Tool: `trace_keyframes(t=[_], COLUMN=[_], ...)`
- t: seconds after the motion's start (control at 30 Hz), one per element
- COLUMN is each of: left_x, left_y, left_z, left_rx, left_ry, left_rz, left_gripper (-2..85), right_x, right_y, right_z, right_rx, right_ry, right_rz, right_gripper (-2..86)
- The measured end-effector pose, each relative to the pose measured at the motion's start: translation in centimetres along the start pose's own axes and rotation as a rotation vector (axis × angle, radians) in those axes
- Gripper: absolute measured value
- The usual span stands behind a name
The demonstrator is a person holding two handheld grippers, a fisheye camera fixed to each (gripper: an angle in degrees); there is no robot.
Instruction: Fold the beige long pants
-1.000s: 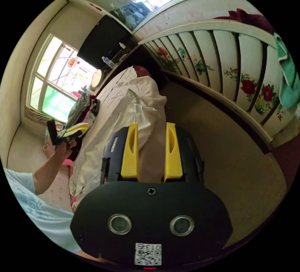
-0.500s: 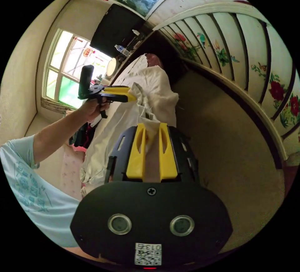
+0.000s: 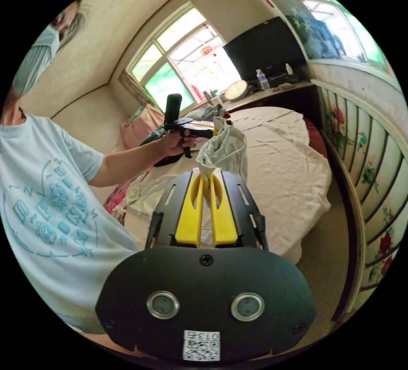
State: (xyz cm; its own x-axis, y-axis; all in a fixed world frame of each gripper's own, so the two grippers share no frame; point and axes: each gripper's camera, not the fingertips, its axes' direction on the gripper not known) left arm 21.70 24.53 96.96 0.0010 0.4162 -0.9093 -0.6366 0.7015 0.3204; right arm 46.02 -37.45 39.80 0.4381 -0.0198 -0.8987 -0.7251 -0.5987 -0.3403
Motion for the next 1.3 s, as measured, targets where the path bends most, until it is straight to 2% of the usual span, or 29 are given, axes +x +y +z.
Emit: trace_keyframes(t=[0.1,0.27,0.5,0.67,0.73,0.83,0.9,0.97,1.0,1.1,1.2,1.23,1.3], left_x=[2.4,5.7,5.9,5.0,5.8,8.3,10.0,12.0,12.3,13.5,13.1,13.3,13.7], left_y=[5.7,17.3,28.4,34.0,35.3,36.4,36.0,34.1,33.5,31.2,30.1,29.4,28.0], left_z=[-6.5,-13.9,-16.5,-17.2,-18.5,-20.8,-20.8,-19.0,-18.5,-16.3,-14.0,-14.0,-14.8], left_rx=[0.019,0.035,-0.047,-0.129,-0.097,0.002,0.024,-0.011,-0.028,-0.059,-0.134,-0.169,-0.171], left_ry=[-0.079,-0.21,-0.334,-0.358,-0.36,-0.365,-0.325,-0.298,-0.291,-0.334,-0.371,-0.452,-0.479], left_rz=[-0.034,-0.236,-0.512,-0.744,-0.8,-0.862,-0.866,-0.85,-0.846,-0.881,-0.944,-0.931,-0.884], left_gripper=[1.3,1.5,2.7,7.9,9.7,12.8,13.8,15.2,15.6,16.2,10.6,7.6,5.4], right_x=[-6.7,-17.2,-27.6,-32.1,-32.7,-32.3,-29.8,-27.2,-25.2,-21.7,-20.9,-20.9,-20.7], right_y=[-0.8,0.9,5.7,8.9,8.8,6.0,2.4,0.3,-0.8,-2.1,-1.5,-1.3,-2.2], right_z=[4.2,14.7,30.2,37.1,37.9,35.1,33.0,33.5,34.9,39.3,43.1,43.8,44.7], right_rx=[-0.077,-0.254,-0.473,-0.622,-0.676,-0.578,-0.44,-0.415,-0.454,-0.616,-0.722,-0.748,-0.751], right_ry=[-0.121,-0.233,-0.153,-0.091,-0.156,-0.211,-0.08,0.098,0.197,0.29,0.286,0.282,0.26], right_rz=[-0.151,-0.32,-0.46,-0.583,-0.574,-0.535,-0.511,-0.532,-0.548,-0.599,-0.682,-0.691,-0.648], right_gripper=[3.2,3.5,4.2,8.1,8.9,8.4,8.6,9.2,9.6,8.9,6.1,4.9,2.6])
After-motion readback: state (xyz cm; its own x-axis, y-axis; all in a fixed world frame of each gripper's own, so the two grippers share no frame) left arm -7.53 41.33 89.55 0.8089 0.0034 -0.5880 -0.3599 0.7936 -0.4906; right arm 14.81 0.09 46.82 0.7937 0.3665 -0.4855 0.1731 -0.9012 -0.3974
